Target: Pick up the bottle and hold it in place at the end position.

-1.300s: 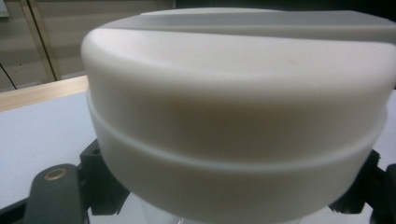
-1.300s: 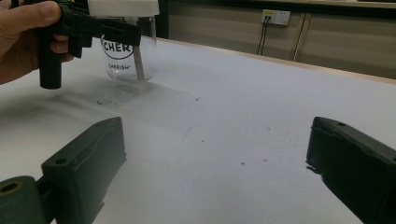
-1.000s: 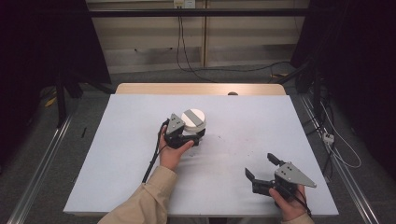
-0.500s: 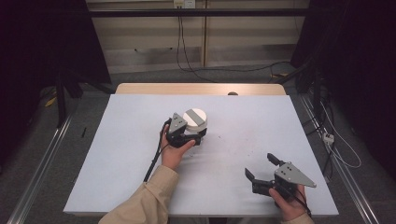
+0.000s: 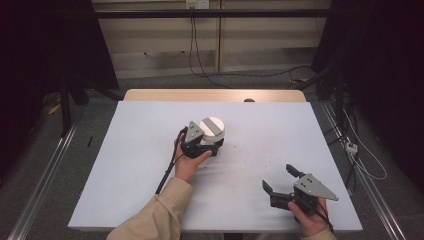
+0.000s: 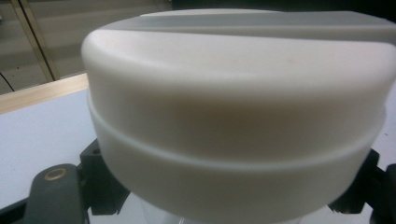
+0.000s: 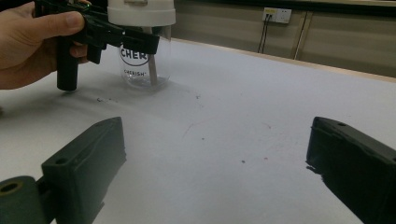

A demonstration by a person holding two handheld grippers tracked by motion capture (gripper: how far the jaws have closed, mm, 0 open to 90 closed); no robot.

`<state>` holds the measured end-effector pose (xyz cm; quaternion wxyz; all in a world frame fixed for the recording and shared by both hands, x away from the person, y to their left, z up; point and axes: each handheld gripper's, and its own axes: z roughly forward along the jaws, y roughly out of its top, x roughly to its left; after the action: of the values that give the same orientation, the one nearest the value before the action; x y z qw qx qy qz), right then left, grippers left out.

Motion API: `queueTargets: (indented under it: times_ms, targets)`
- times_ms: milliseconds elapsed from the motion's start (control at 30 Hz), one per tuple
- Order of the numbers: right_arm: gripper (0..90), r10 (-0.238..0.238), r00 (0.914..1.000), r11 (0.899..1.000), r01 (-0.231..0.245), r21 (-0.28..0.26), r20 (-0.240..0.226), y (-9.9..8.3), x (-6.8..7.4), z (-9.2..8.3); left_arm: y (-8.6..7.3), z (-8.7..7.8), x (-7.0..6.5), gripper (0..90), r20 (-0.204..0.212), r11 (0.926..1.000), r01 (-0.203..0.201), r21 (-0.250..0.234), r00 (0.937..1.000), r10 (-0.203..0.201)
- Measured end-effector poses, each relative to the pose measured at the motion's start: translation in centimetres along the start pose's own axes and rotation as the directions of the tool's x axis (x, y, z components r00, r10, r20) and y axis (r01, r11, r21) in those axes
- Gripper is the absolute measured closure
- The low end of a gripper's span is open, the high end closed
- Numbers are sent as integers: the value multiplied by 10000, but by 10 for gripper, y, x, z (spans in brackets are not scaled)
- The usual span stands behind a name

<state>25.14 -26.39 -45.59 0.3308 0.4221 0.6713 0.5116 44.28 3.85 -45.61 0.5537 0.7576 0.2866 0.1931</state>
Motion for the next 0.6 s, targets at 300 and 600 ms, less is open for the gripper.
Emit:
queueTargets:
  times_ms: [300, 600]
  targets:
    - [41, -37, 10000, 10000, 37, 0, 0, 0, 0, 0, -2, 3, -1, 182, 47, 10000, -71, -13, 10000, 71]
    - [41, -86, 10000, 9999, 86, 85, -33, 1, 1, 2, -5, 3, -2, 182, 80, 10000, -73, -65, 9999, 74]
